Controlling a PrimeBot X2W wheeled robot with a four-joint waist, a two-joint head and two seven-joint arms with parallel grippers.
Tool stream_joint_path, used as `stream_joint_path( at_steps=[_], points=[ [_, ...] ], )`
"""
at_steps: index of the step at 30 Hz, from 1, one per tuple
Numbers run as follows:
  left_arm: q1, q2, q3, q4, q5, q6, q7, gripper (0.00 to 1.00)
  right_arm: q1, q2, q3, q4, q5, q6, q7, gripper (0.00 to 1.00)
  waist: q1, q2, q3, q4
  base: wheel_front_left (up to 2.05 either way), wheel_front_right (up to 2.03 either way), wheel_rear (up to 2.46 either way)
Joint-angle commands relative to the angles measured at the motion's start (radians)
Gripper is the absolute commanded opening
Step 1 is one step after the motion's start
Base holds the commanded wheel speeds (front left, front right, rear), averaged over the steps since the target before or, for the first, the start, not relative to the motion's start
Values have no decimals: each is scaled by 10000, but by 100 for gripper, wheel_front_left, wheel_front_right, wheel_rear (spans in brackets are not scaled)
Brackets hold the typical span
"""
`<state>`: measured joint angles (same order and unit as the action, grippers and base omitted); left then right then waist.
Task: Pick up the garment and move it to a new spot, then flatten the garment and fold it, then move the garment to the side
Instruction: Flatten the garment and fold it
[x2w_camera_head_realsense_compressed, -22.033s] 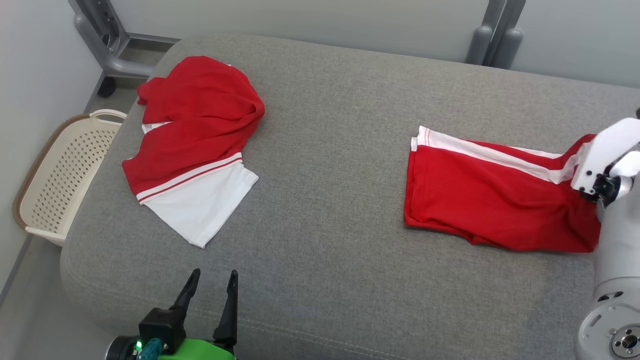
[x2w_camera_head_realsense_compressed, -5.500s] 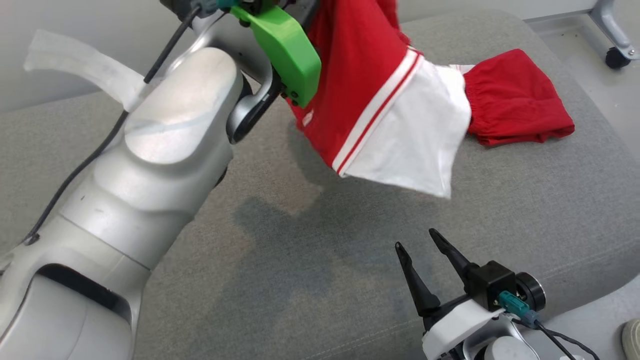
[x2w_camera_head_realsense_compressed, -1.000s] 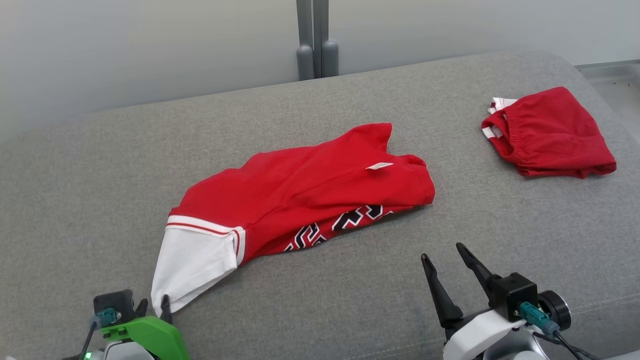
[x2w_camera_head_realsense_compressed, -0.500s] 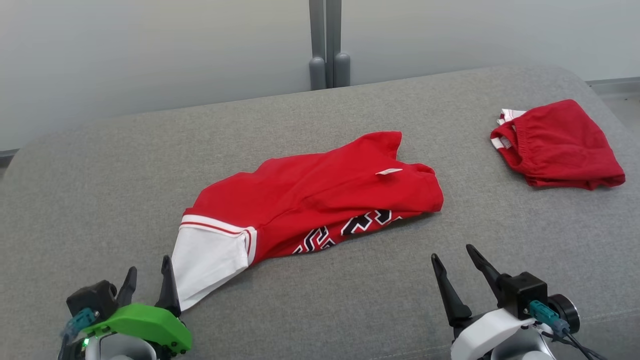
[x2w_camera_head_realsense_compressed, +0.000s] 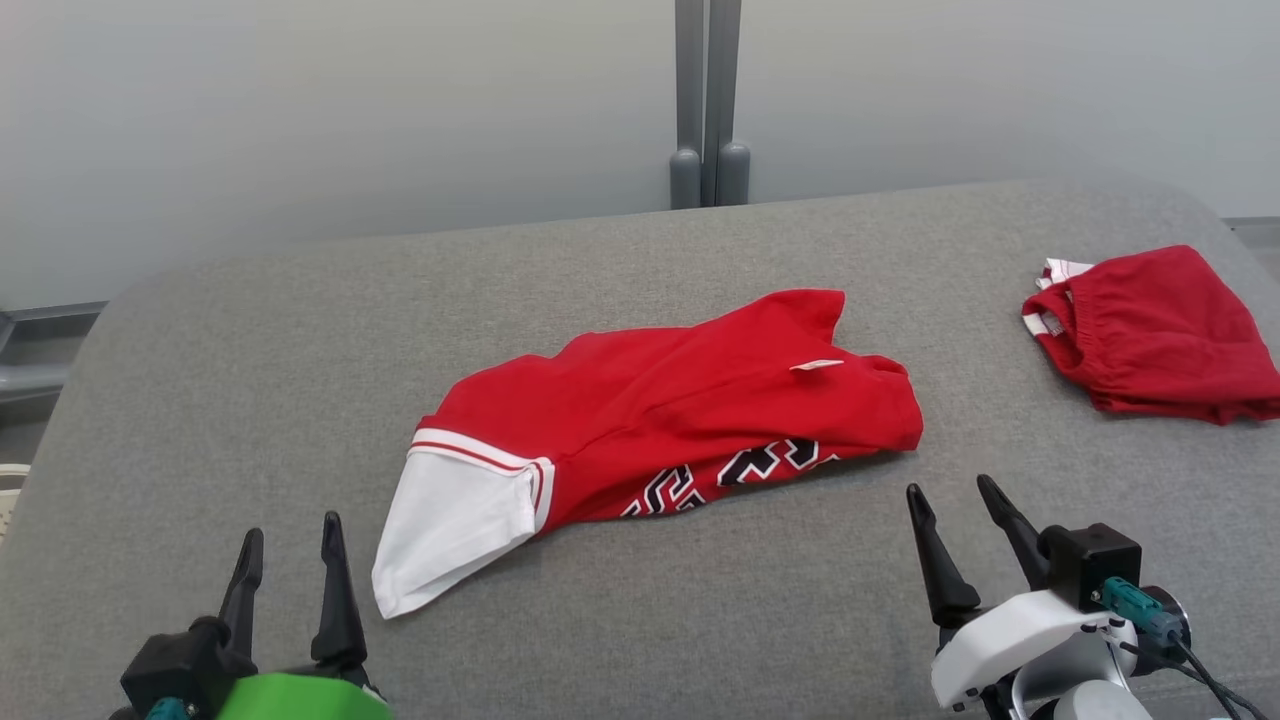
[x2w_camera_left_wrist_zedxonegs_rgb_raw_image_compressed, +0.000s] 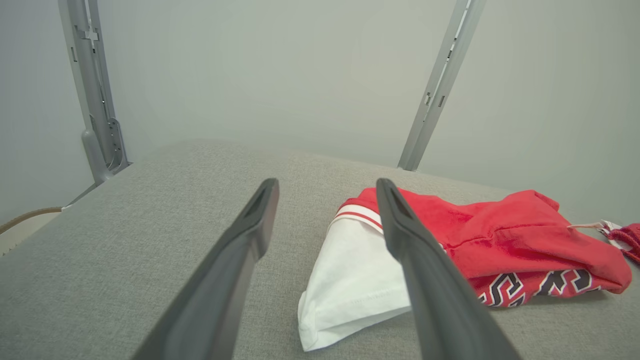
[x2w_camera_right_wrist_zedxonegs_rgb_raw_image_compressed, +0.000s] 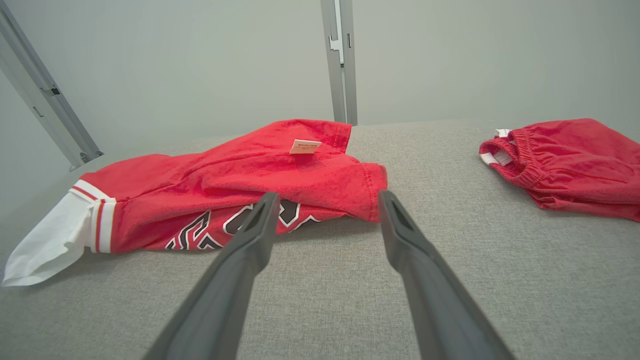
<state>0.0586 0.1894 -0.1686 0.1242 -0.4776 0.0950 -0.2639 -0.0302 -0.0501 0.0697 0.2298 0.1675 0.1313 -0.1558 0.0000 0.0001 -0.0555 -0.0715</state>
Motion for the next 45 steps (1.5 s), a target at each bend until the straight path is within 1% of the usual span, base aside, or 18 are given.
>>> stream_joint_path(
  at_steps=[1, 6, 11, 18, 23, 34, 38, 41, 42, 44, 45],
  points=[
    [213, -39, 53, -45, 102, -76, -5, 100, -63, -9, -23, 31, -16, -13, -88, 100, 0, -1, -119, 116, 0, 0, 0],
    [782, -380, 457, -114, 1150, -573, -5, 100, 29, -10, -233, 257, -179, -13, -276, 100, 0, -1, -275, 332, 0, 0, 0],
    [1258, -645, 819, 128, 1707, -933, -6, 100, 246, -12, -453, 393, -374, -13, -335, 100, 0, -1, -381, 484, 0, 0, 0],
    [1581, -816, 1318, 573, 2011, -1223, -7, 100, 451, -12, -643, 445, -768, -13, -198, 100, 0, -1, -398, 612, 0, 0, 0],
    [1451, -906, 1581, 672, 2124, -1409, -6, 100, 469, -10, -685, 417, -765, -13, -190, 100, 0, -1, -356, 630, 0, 0, 0],
    [1242, -1092, 1788, 1009, 2300, -1735, -6, 100, 286, -10, -360, 423, -710, -13, -178, 100, 0, -1, -214, 489, 0, 0, 0],
    [974, -1142, 1691, 1449, 2048, -1868, 59, 100, -37, -10, -329, 424, -868, -13, 348, 100, 0, -1, -131, 473, 0, 0, 0],
    [516, -1107, 1668, 1667, 1668, -1911, 746, 100, -543, -9, -301, 402, -1019, -13, 1311, 100, 0, -1, -6, 455, 0, 0, 0],
    [360, -1156, 1722, 1838, 1311, -1943, 1061, 100, -778, -12, -344, 356, -987, -13, 1674, 100, 0, -1, 59, 441, 0, 0, 0],
    [-53, -1148, 1701, 1903, 1173, -1924, 1637, 100, -1302, -20, -422, 279, -1107, -13, 2413, 100, 0, -1, 207, 424, 0, 0, 0],
    [-53, -1148, 1701, 1903, 1173, -1924, 1637, 100, -1302, -20, -422, 279, -1107, -13, 2413, 100, 0, -1, 207, 424, 0, 0, 0]
  ],
)
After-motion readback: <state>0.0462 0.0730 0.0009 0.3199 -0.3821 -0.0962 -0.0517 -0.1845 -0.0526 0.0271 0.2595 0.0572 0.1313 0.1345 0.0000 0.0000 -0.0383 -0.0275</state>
